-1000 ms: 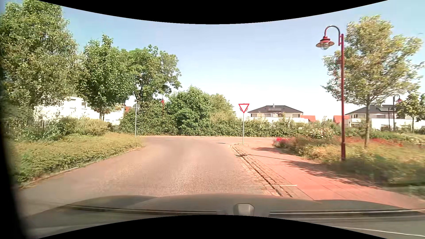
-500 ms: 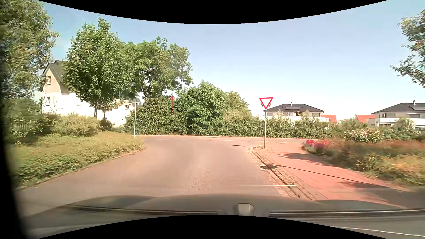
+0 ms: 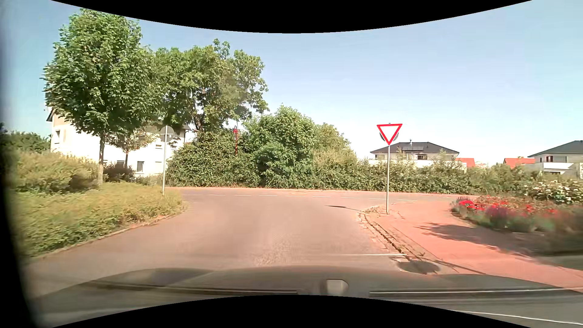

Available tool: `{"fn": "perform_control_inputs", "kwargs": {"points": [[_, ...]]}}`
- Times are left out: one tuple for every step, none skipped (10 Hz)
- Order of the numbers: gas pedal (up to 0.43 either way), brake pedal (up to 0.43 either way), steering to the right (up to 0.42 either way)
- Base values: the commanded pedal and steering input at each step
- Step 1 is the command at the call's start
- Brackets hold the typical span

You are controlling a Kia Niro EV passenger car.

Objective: Follow the waypoints while adhering to traffic rules and regulations

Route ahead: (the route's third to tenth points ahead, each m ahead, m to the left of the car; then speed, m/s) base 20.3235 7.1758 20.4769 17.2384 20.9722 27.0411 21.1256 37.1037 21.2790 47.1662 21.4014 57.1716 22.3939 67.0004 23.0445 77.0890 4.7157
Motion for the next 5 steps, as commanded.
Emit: {"fn": "perform_control_inputs", "kwargs": {"points": [[0.0,0.006,-0.018],[0.0,0.006,-0.013],[0.0,0.006,-0.01],[0.0,0.006,-0.006],[0.0,0.006,0.0]]}}
